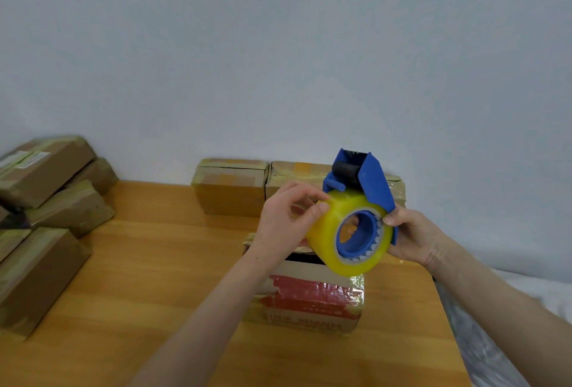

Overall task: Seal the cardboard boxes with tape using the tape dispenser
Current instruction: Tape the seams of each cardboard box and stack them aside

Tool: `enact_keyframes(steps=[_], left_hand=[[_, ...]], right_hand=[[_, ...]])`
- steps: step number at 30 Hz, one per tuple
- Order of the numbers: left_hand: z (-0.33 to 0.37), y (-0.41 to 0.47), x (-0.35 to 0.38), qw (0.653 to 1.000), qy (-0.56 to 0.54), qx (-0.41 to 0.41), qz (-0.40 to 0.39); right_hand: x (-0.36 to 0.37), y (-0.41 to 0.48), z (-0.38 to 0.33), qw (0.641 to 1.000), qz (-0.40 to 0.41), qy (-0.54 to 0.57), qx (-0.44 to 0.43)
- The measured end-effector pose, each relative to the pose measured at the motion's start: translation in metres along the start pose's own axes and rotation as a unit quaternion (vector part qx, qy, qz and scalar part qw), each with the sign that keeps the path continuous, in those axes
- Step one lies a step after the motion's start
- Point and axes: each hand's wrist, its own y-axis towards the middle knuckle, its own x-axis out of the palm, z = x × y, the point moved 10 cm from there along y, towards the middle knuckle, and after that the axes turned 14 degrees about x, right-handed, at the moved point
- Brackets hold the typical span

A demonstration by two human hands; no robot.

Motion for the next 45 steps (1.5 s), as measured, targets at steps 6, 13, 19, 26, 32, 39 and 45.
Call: enact_keyframes(steps=[6,13,19,26,32,39,45], left_hand=[[0.018,0.014,0.0,0.994,0.068,0.089,-0.013],[0.028,0.015,-0.004,0.979,0.121,0.16,-0.02],[0.022,0.009,-0.016,0.985,0.14,0.095,0.038],[-0.033,-0.006,-0.001,0.981,0.035,-0.192,0.02],[-0.042,-0.012,0.002,0.966,-0.005,-0.256,0.046],[-0.061,-0.026,0.008,0.934,-0.078,-0.342,0.062],[-0.064,-0.03,0.006,0.932,-0.061,-0.347,0.085]], right_hand=[[-0.002,-0.001,0.0,0.999,0.035,-0.034,0.01],[0.008,-0.003,-0.002,0.999,0.011,-0.051,0.013],[0.004,-0.003,-0.002,0.996,0.042,-0.074,0.015],[-0.002,-0.006,-0.009,0.98,0.144,-0.139,-0.014],[0.0,-0.008,-0.011,0.961,0.204,-0.185,-0.03],[-0.007,-0.009,-0.008,0.942,0.256,-0.217,-0.021],[-0.012,-0.01,-0.006,0.93,0.286,-0.228,-0.016]])
